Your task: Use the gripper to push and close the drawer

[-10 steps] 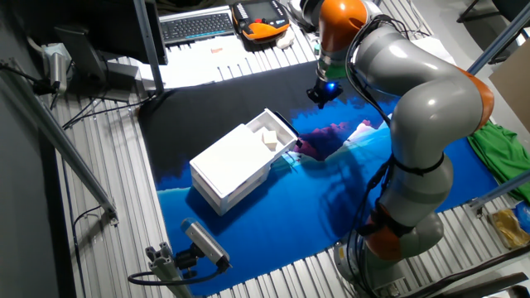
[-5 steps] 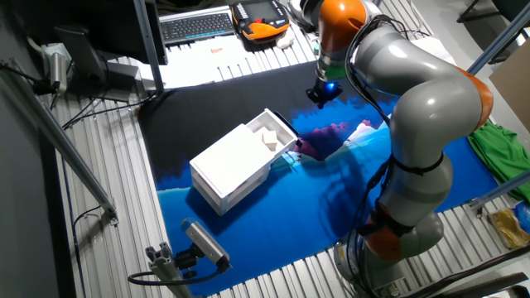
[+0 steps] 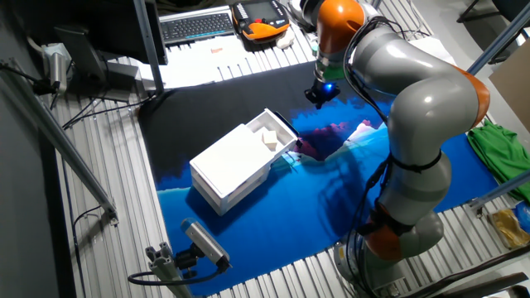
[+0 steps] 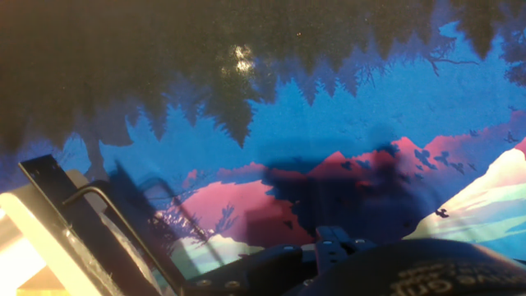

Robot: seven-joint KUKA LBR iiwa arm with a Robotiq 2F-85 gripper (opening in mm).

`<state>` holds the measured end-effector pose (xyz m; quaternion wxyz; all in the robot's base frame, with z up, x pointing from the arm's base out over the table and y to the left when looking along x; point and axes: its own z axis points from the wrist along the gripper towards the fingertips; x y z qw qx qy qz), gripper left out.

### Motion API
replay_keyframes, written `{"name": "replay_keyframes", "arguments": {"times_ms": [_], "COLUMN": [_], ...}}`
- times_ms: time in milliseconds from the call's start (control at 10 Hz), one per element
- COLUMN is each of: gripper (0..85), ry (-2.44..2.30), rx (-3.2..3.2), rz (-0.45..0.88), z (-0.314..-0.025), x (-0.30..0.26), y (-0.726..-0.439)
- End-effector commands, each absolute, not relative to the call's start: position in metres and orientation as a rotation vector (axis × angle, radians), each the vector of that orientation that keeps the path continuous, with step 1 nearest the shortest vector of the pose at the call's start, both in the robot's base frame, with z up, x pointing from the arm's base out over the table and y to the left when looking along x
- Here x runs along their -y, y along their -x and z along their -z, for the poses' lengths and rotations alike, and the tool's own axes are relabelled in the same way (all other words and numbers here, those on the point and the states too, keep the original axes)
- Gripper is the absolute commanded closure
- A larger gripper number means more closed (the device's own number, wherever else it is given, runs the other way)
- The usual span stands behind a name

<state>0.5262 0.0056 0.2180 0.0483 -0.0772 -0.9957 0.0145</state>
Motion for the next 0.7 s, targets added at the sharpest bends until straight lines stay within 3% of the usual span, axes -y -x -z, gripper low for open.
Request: {"name": "replay_keyframes", "arguments": {"times_ms": [0,600], "gripper": [85.0,85.0], "ry": [0.237,0.262], "rx": [3.037,3.051], "rz": [-0.044,-0.043], "z": [-0.216,-0.203], "x": [-0.006,-0.014], "y": [-0.527,-0.524]}}
